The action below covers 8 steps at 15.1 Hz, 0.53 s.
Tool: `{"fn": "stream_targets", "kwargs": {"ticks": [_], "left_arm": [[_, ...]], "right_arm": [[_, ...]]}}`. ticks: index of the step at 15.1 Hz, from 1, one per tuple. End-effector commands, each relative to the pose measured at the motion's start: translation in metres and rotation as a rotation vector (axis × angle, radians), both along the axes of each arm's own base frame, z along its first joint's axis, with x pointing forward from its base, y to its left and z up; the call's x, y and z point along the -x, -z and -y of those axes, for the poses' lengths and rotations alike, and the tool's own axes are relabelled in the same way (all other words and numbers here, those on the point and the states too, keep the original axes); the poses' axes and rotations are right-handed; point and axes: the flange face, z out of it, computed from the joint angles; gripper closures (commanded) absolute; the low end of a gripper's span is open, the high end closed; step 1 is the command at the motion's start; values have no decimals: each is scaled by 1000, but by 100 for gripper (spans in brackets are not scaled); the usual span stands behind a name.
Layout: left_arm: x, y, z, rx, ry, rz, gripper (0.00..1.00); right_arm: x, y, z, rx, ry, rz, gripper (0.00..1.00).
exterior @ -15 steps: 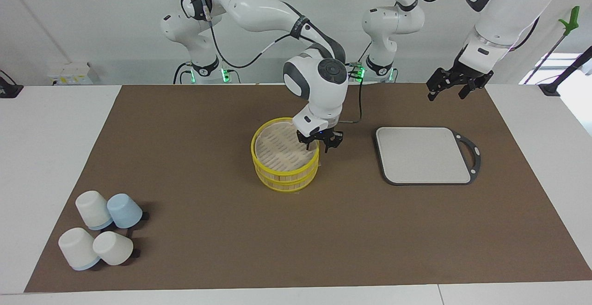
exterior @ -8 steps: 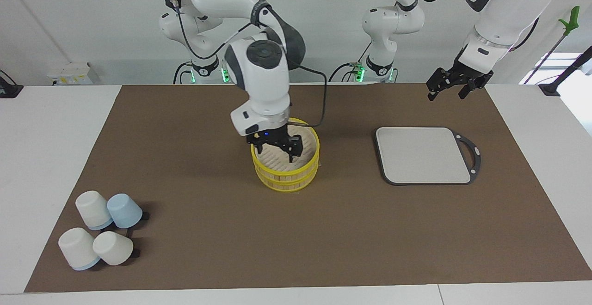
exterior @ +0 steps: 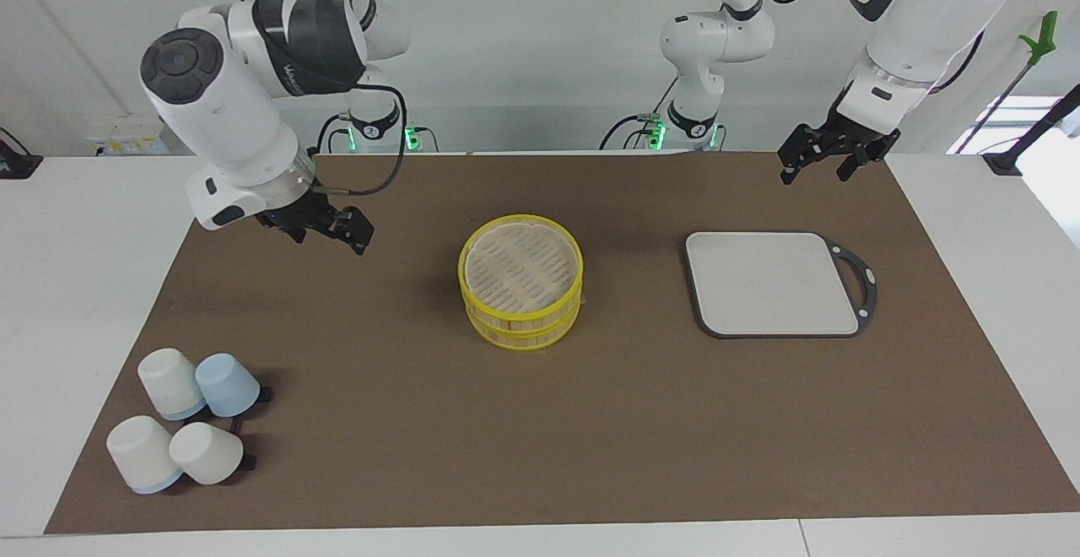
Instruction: Place bun in steamer
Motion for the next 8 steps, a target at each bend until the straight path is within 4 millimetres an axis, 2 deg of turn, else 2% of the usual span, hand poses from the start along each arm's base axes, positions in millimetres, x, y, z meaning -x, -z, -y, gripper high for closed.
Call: {"fn": "stream_targets", "kwargs": {"ticks": [1,3,5,7,8], "left_arm": [[3,-4,-1,2,15,22,0],[2,-5,-1,-1,21,27,0],[2,-5,-1,-1,23,28,0],[2,-5,-1,-2,23,29,0],[2,-4,-1,-2,24,28,0]], "right_arm": [[49,9,10,-37,-42,31,0],[48,12,13,-35,-81,46,0],[45,8,37,-41,-101,80,0],[74,1,41,-47,-111,65,0],[77,3,45,-49,-110,58,0]]}}
